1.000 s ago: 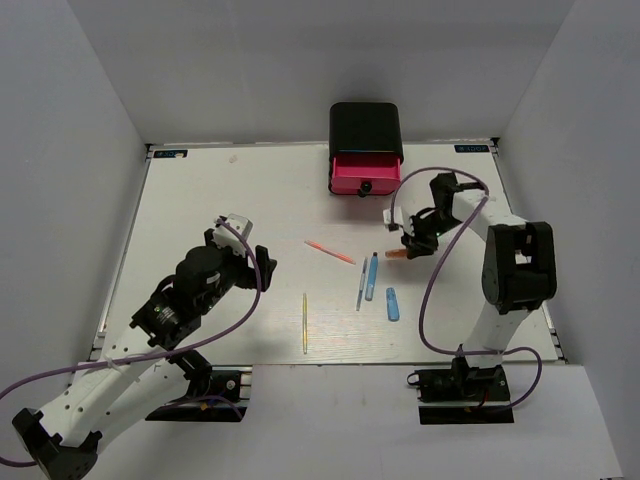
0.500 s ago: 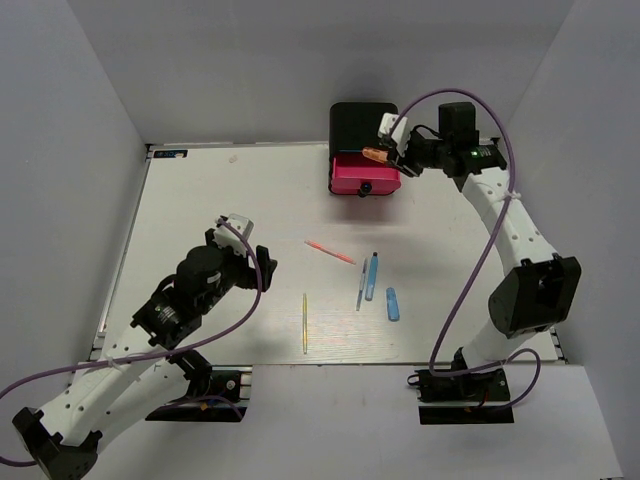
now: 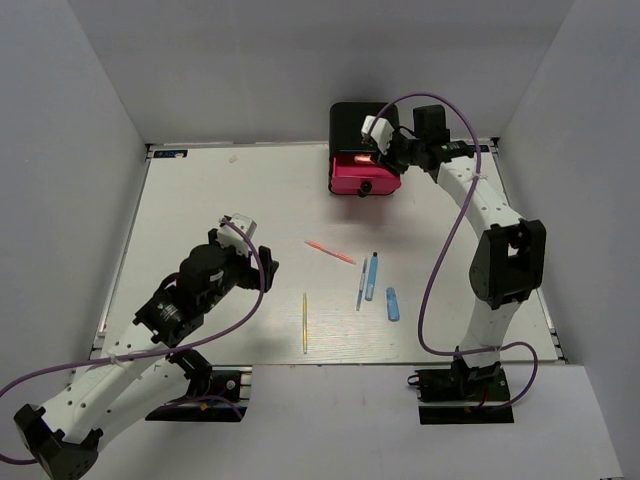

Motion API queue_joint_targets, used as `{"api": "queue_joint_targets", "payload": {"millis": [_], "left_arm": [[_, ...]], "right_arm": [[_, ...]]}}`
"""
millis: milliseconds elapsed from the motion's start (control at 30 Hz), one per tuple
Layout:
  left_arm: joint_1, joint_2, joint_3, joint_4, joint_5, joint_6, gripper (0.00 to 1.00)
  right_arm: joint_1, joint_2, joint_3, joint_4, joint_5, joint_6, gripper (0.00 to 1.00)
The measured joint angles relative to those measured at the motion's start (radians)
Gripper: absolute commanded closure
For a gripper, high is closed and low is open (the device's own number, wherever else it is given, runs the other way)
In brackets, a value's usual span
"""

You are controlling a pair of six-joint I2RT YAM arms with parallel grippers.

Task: Sort the stationery into containers
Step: Place the stationery in the drawer, then pick up the stationery from the center of the board.

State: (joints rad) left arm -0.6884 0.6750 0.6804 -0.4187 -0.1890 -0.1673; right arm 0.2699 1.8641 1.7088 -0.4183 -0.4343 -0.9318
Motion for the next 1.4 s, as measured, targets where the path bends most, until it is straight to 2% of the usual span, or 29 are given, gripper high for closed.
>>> {"api": "queue_joint_targets", "payload": {"millis": [67, 133, 233, 333, 367, 433, 467, 500, 533, 567, 600, 633, 700, 767, 833, 900, 933, 1033, 1167, 1400], "left_arm": [[0.0, 0.002, 0.0, 0.001, 0.016, 0.003, 0.04], [0.0, 0.003, -0.001, 0.008, 0.051, 0.01, 0.04], [0.0, 0.01, -0.008, 0.045, 0.127, 0.015, 0.03], [-0.004, 0.056, -0.01, 0.098, 0.201, -0.002, 0.11], [-0.005, 0.091, -0.005, 0.114, 0.228, -0.013, 0.15], [-0.011, 0.184, 0.03, 0.142, 0.283, -0.047, 0.21], [-0.014, 0.24, 0.049, 0.164, 0.31, -0.063, 0.29], [-0.021, 0.298, 0.068, 0.188, 0.334, -0.087, 0.33], [-0.029, 0.347, 0.083, 0.212, 0.352, -0.109, 0.38], [-0.042, 0.396, 0.1, 0.232, 0.368, -0.13, 0.54], [-0.056, 0.444, 0.116, 0.253, 0.381, -0.159, 0.59], [-0.065, 0.467, 0.125, 0.274, 0.393, -0.187, 0.63], [-0.116, 0.595, 0.183, 0.298, 0.404, -0.241, 0.68], [-0.165, 0.711, 0.261, 0.307, 0.406, -0.301, 0.67], [-0.224, 0.835, 0.353, 0.315, 0.384, -0.37, 0.64], [-0.283, 0.943, 0.443, 0.294, 0.348, -0.435, 0.56], [-0.311, 0.996, 0.492, 0.266, 0.328, -0.469, 0.54], [-0.39, 1.159, 0.654, 0.162, 0.253, -0.571, 0.44], [-0.445, 1.282, 0.768, 0.058, 0.19, -0.663, 0.36], [-0.475, 1.453, 0.977, -0.163, 0.092, -0.745, 0.33]], "right_arm": [[0.0, 0.01, 0.003, 0.005, 0.011, -0.011, 0.43], [0.0, 0.011, 0.003, 0.005, 0.014, -0.015, 0.38], [0.0, 0.011, 0.005, 0.012, 0.014, -0.019, 0.38], [0.0, 0.008, 0.003, 0.02, 0.017, -0.011, 0.38], [0.0, 0.002, 0.0, 0.029, 0.023, -0.006, 0.38], [0.0, -0.039, -0.041, 0.072, 0.051, 0.035, 0.22], [-0.002, -0.077, -0.084, 0.105, 0.078, 0.073, 0.14], [-0.002, -0.136, -0.144, 0.145, 0.119, 0.117, 0.1], [-0.002, -0.187, -0.192, 0.169, 0.154, 0.158, 0.1], [-0.004, -0.253, -0.251, 0.206, 0.205, 0.215, 0.1], [-0.008, -0.314, -0.298, 0.227, 0.234, 0.257, 0.39], [-0.014, -0.37, -0.335, 0.234, 0.263, 0.302, 0.58], [-0.029, -0.465, -0.404, 0.245, 0.303, 0.408, 0.85], [-0.051, -0.548, -0.497, 0.243, 0.328, 0.513, 0.86], [-0.076, -0.626, -0.619, 0.231, 0.349, 0.614, 0.69], [-0.101, -0.682, -0.726, 0.209, 0.369, 0.695, 0.63], [-0.114, -0.707, -0.768, 0.187, 0.38, 0.732, 0.49], [-0.147, -0.77, -0.839, 0.128, 0.42, 0.826, 0.36], [-0.194, -0.844, -0.873, 0.135, 0.466, 0.882, 0.33], [-0.291, -0.924, -0.965, 0.177, 0.465, 0.946, 0.31]]}}
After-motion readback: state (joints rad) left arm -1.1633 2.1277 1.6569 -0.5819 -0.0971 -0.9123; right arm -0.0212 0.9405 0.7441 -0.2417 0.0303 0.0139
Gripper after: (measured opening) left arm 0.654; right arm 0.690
